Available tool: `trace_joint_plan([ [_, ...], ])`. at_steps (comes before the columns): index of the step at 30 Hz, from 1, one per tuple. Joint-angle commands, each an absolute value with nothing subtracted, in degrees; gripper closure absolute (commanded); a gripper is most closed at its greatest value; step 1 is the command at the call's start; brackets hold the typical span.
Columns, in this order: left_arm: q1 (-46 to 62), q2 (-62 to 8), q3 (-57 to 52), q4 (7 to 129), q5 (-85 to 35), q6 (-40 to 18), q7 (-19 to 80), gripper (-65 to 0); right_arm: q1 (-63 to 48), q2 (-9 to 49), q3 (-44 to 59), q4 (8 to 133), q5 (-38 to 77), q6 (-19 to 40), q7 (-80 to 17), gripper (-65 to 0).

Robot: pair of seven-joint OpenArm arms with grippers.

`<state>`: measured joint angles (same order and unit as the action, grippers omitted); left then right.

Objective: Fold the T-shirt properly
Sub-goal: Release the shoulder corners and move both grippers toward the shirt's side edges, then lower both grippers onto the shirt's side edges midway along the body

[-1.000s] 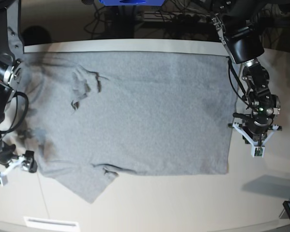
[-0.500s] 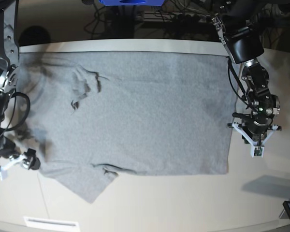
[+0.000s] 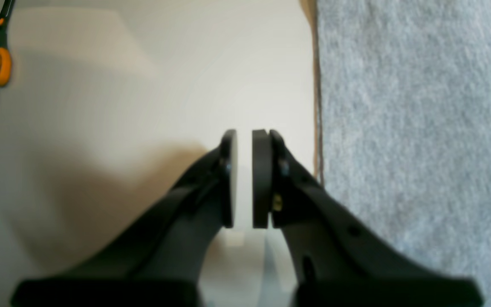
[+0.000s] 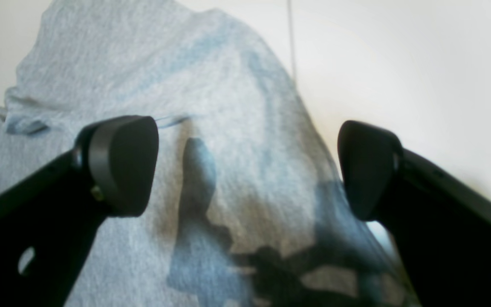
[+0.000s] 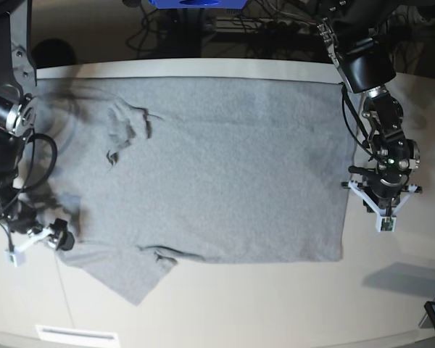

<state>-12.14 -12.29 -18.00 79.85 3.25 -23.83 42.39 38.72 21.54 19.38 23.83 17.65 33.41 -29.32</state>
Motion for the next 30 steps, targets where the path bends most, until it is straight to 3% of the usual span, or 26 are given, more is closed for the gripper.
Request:
trace_joint_plan([
  [1, -13.1, -13.6, -18.2, 81.1, 3.1, -23.3, 41.3, -6.9, 40.3, 21.8, 18.0, 24.7, 17.9, 33.8, -29.5, -60.8],
  [12, -12.9, -14.6, -18.2, 80.7, 3.1, -23.3, 41.3, -6.9, 40.4, 20.4, 15.0, 24.8, 18.0, 33.8, -29.4, -46.6],
  [15, -13.1, -14.6, -18.2, 80.6, 3.1, -23.3, 41.3, -6.9, 40.4, 20.4, 14.9, 24.8, 18.0, 33.8, -28.4, -31.5],
  [19, -13.3, -14.6, -18.3, 80.3, 3.0, -23.3, 41.3, -7.1, 40.2, 20.4, 14.8, 24.4, 17.9, 33.8, -26.9, -3.5],
  [20, -13.5, -14.6, -18.3, 79.5, 3.0, -23.3, 41.3, -7.1, 40.2, 20.4, 14.8, 24.4, 17.9, 33.8, -26.9, 0.0],
  [22, -15.8, -14.6, -18.3, 77.5, 2.7, -23.3, 41.3, -7.4, 40.1, 20.4, 14.8, 24.4, 17.9, 33.8, -26.8, -0.4],
  [25, -19.7, -14.6, -18.5, 72.0, 2.5, -23.3, 41.3, -16.5, 40.1, 20.4, 14.7, 24.4, 17.9, 33.8, -26.8, 0.0],
  [30, -28.3, -14.6, -18.5, 62.9, 2.3, -23.3, 41.3, -37.1, 40.1, 20.4, 14.7, 24.4, 17.8, 33.8, -26.8, 0.0],
])
